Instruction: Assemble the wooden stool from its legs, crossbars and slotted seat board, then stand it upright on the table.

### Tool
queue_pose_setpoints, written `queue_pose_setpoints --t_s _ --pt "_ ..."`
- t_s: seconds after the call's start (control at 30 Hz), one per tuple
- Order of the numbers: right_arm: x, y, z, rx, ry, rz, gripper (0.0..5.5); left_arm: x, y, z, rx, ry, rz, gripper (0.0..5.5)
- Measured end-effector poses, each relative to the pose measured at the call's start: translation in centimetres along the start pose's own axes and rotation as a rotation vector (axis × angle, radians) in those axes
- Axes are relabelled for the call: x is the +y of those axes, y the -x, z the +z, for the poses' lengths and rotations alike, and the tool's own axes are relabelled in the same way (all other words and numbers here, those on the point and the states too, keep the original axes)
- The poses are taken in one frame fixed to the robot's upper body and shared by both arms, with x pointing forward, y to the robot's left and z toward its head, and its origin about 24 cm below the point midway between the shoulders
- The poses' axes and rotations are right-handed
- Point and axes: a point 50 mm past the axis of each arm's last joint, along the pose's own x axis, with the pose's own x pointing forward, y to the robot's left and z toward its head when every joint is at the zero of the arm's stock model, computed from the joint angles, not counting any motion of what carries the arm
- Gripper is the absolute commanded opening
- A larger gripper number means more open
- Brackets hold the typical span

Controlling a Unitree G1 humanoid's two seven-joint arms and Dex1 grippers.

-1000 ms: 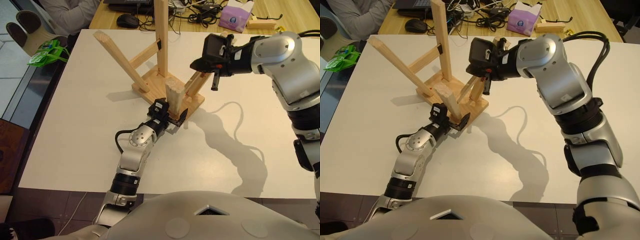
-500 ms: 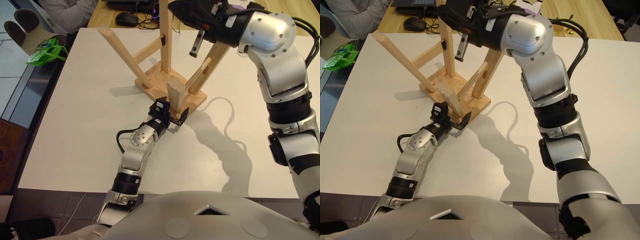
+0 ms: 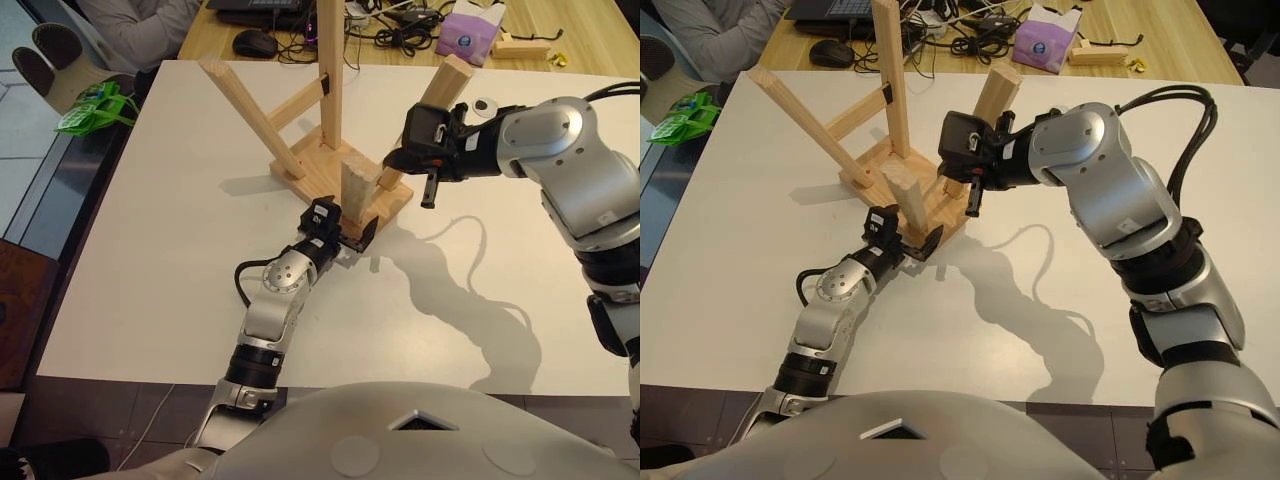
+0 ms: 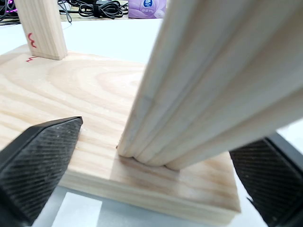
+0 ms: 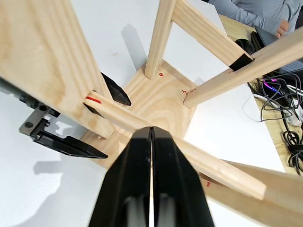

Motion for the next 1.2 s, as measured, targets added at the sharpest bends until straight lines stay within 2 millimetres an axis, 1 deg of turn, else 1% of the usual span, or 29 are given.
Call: queue_pose_setpoints --t_s 0.13,0.2,0.23,0.3,0.33,0.37,0.43,0.47,0.53,0.6,0.63,0.67,0.73,0.8,0.87,1.03,1.1,1.17,1.2 --pt "-0.1 -0.1 -0.2 -0.016 0.023 -0.029 0.03 0.0 0.0 0.0 0.001 0.0 0.0 5.4" --pt "-0.7 -0.4 0.1 -0.044 0.01 -0.112 0.03 0.1 0.0 0.0 -0.001 -0.002 0.0 5.4" --pt "-1.1 -0.4 0.6 -0.07 0.005 -0.173 0.03 0.1 0.0 0.1 -0.005 -0.005 -0.001 5.4" --pt "-2.4 0.6 2.9 -0.149 0.029 -0.283 0.03 0.1 0.0 0.3 -0.012 -0.009 -0.001 5.4" --pt "-3.0 1.4 4.4 -0.2 0.045 -0.343 0.03 0.1 0.0 0.3 -0.01 -0.009 -0.001 5.4" --pt "-3.5 1.9 5.6 -0.237 0.056 -0.389 0.03 0.1 0.0 0.3 -0.009 -0.009 -0.001 5.4" --pt "-4.4 2.3 6.9 -0.277 0.056 -0.449 0.03 0.1 0.0 0.3 -0.009 -0.009 -0.002 5.4" --pt "-4.8 2.2 6.9 -0.275 0.045 -0.468 0.03 0.1 0.0 0.3 -0.009 -0.009 -0.001 5.4" --pt "-5.2 1.4 6.2 -0.235 0.034 -0.449 0.03 0.1 0.0 0.3 -0.009 -0.009 -0.002 5.4" --pt "-4.5 0.1 4.2 -0.113 0.069 -0.34 0.03 0.0 0.0 0.3 -0.007 -0.008 -0.003 5.4" --pt "-3.3 -0.9 1.2 -0.001 0.063 -0.231 0.03 0.0 0.1 0.3 -0.007 -0.007 -0.002 5.4" --pt "-2.7 -0.9 -0.1 0.033 0.108 -0.202 0.03 -0.1 0.2 0.3 -0.007 -0.005 -0.002 5.4" --pt "-2.2 -0.3 -1.2 0.088 0.186 -0.163 0.03 -0.2 0.4 -0.2 0.014 0.007 0.004 5.4" --pt "-2.0 0.1 -1.7 0.105 0.22 -0.159 0.03 -0.2 0.7 -0.7 0.034 0.019 0.011 5.4" --pt "-1.7 -0.3 -2.5 0.113 0.204 -0.155 0.03 -0.2 0.7 -0.7 0.031 0.019 0.013 5.4" --pt "-2.3 -2.0 -1.5 -0.021 0.117 -0.265 0.03 -0.2 0.6 -0.4 0.024 0.017 0.006 5.4" --pt "-3.1 -1.6 -0.4 -0.095 0.09 -0.347 0.03 -0.2 0.5 -0.3 0.018 0.016 0.0 5.4" --pt "-4.1 -0.6 1.1 -0.159 0.098 -0.434 0.03 -0.2 0.5 -0.4 0.021 0.016 0.001 5.4" --pt "-4.5 0.0 2.2 -0.205 0.107 -0.479 0.03 -0.2 0.5 -0.4 0.022 0.016 0.002 5.4"
